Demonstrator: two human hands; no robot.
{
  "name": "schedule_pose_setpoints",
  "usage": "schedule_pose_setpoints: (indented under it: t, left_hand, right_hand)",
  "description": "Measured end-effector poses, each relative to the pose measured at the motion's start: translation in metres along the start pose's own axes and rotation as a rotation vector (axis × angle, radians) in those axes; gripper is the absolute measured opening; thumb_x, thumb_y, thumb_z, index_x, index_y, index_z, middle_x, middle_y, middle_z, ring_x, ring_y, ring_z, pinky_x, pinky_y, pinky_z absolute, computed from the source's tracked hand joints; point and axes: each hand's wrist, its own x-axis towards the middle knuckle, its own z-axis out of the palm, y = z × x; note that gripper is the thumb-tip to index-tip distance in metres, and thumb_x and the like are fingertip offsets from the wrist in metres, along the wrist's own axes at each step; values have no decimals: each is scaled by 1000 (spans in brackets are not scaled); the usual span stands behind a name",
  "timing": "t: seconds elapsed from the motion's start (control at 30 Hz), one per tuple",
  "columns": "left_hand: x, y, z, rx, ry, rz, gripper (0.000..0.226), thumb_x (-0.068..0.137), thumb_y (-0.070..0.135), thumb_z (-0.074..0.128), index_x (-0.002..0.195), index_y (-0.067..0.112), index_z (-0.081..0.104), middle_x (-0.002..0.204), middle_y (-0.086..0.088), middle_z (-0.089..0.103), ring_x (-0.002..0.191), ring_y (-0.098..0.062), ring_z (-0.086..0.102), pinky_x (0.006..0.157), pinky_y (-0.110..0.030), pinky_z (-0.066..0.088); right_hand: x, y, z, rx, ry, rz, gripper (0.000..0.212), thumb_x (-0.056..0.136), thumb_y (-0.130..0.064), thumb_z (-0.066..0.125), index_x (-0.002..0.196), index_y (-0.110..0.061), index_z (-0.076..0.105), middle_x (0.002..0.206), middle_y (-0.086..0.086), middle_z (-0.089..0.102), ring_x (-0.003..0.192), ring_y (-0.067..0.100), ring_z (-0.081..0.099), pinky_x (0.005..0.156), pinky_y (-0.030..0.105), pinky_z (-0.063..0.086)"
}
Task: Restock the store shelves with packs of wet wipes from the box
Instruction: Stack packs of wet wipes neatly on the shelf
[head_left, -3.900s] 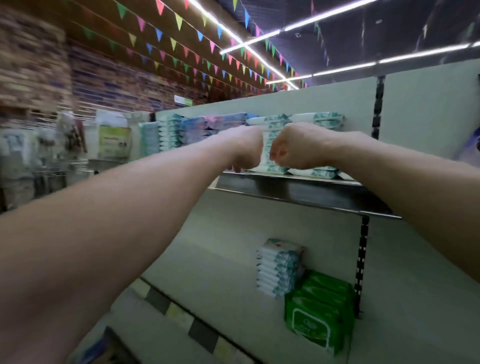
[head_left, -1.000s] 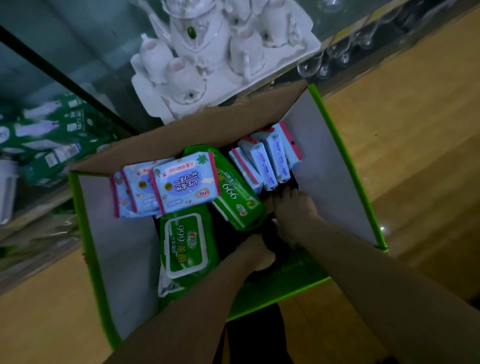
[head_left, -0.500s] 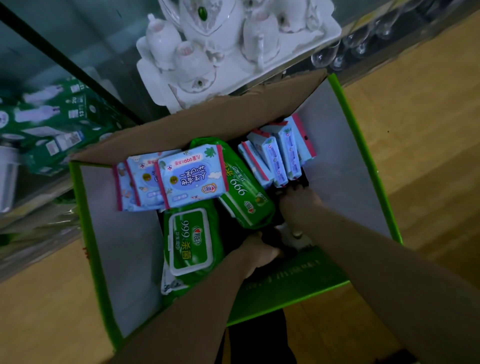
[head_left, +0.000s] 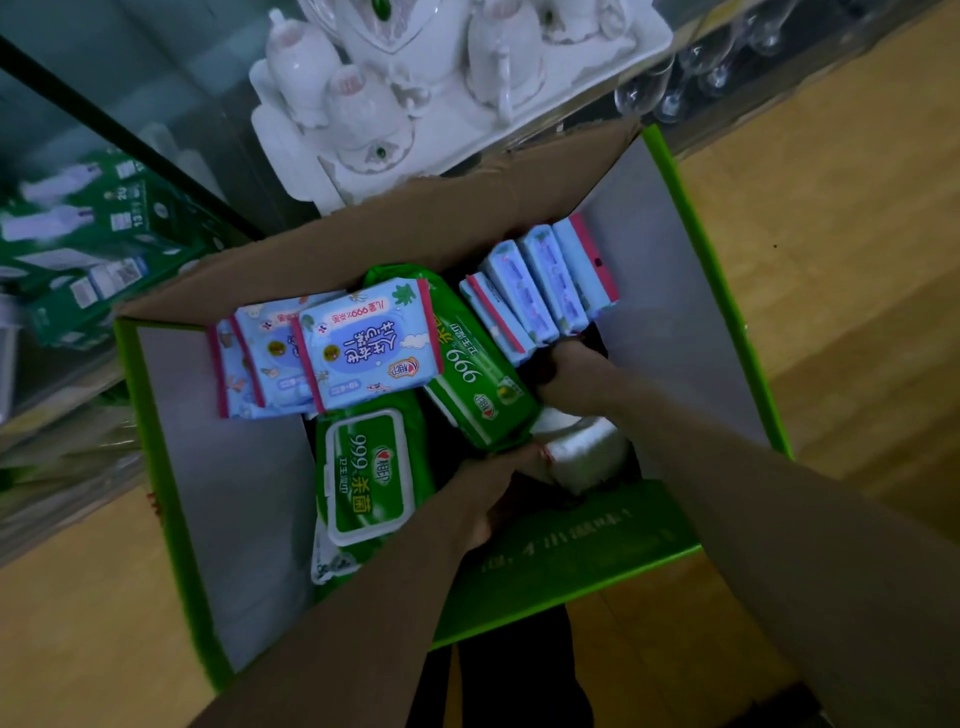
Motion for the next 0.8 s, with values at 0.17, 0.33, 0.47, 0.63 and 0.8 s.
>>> schedule_pose_setpoints:
  t: [0.17, 0.33, 0.47, 0.63, 0.8]
  left_hand:
    - [6, -5, 4, 173, 40, -13, 43, 81, 9, 73, 122, 9, 62, 119, -15, 66, 108, -30, 62, 98, -42, 49]
    - [11, -6, 10, 100, 112, 27, 64, 68, 23, 85, 125, 7, 60, 122, -8, 64, 113, -30, 60, 98, -42, 49]
    - [8, -1, 6, -132, 64, 50, 43, 83, 29, 72, 120, 9, 62, 106, -9, 67, 96, -27, 64, 74, -38, 54]
    - [9, -4, 10, -150, 53, 94, 45, 86, 24, 71, 128, 14, 59, 122, -11, 63, 111, -35, 60, 92, -51, 51]
    - [9, -6, 3, -112, 29, 89, 57, 68, 24, 82, 121, 14, 65, 112, -10, 71, 102, -32, 67, 88, -50, 54]
  right_hand:
    - [-16, 1, -10, -355, -371, 114, 63, 62, -29, 77, 119, -8, 60, 118, 9, 64, 107, 28, 61, 89, 35, 51]
    - [-20, 5, 1, -461, -314, 79, 54, 73, -14, 76, 122, -7, 55, 115, 11, 62, 105, 27, 60, 84, 33, 50]
    - [-14, 11, -5, -204, -245, 58, 70, 73, -16, 81, 134, -3, 50, 130, 13, 56, 117, 26, 55, 98, 38, 46]
    - [-20, 17, -2, 35, -87, 91, 49, 80, -16, 76, 122, 2, 59, 123, 15, 59, 108, 26, 58, 89, 35, 48]
    - [-26, 18, -13, 165, -220, 153, 46, 81, -17, 75, 120, 3, 61, 117, 13, 62, 101, 25, 60, 86, 31, 49]
